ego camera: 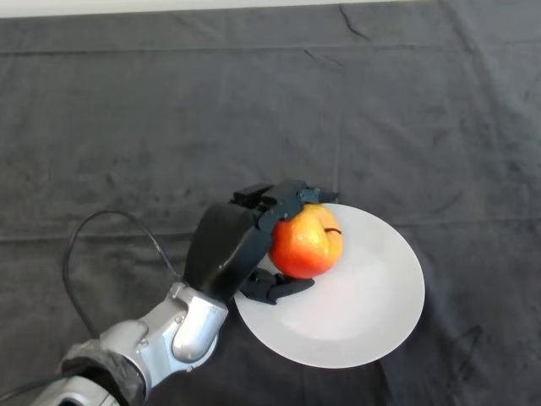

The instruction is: Move the apple to the plate

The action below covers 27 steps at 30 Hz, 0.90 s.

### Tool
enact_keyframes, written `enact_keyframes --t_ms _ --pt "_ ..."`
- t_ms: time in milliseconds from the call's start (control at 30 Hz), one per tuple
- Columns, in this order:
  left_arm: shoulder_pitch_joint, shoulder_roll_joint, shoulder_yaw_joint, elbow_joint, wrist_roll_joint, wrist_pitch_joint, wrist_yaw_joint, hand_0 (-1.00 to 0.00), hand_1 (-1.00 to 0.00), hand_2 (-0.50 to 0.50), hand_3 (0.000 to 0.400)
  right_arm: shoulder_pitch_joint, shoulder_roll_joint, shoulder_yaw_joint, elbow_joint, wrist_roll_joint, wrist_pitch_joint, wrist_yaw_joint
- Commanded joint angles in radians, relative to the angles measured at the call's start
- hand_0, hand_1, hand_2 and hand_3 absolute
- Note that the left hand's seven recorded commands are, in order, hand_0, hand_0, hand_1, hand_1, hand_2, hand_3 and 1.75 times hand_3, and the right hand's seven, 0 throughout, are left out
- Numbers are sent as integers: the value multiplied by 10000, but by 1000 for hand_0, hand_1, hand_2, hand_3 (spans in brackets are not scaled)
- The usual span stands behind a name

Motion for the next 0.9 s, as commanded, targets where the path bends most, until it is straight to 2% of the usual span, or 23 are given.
enact_keyframes --t_ms 33,133,167,233,300,333,400,467,500,567,633,700,733,900 --pt "-753 83 -358 337 -53 -178 -121 -1000 -1000 0 400 303 -221 -59 152 86 -61 31" --pt "-816 98 -490 461 -81 -196 -128 -1000 -1000 0 400 301 -223 -60 157 86 -61 33" --pt "-836 104 -529 501 -90 -199 -123 -953 -1000 24 400 300 -224 -60 159 86 -61 33" --pt "-876 109 -593 569 -111 -192 -113 -729 -965 118 386 299 -225 -61 163 85 -61 34" --pt "-915 109 -646 626 -136 -173 -100 -525 -792 133 317 298 -227 -61 166 85 -61 36" --pt "-931 109 -672 652 -147 -160 -87 -416 -663 124 265 297 -228 -62 168 85 -61 36" --pt "-956 107 -719 696 -167 -131 -56 -310 -588 139 235 296 -229 -62 171 85 -61 37" --pt "-977 105 -761 734 -189 -102 -24 -251 -537 143 215 295 -230 -63 174 84 -61 39" --pt "-979 106 -787 752 -197 -89 2 -153 -369 108 147 294 -231 -63 176 84 -61 39" --pt "-982 109 -831 786 -211 -67 46 -86 -251 82 100 293 -232 -63 178 84 -61 40" --pt "-1003 110 -867 822 -242 -43 68 -27 -212 92 85 292 -233 -64 181 83 -61 41" --pt "-1018 107 -899 852 -270 -19 87 0 -102 51 41 291 -234 -64 183 83 -61 42" --pt "-1024 106 -918 865 -283 -6 98 0 0 0 0 291 -234 -64 184 83 -62 43" --pt "-1057 105 -997 922 -350 48 132 0 0 0 0 289 -236 -65 189 82 -62 45"
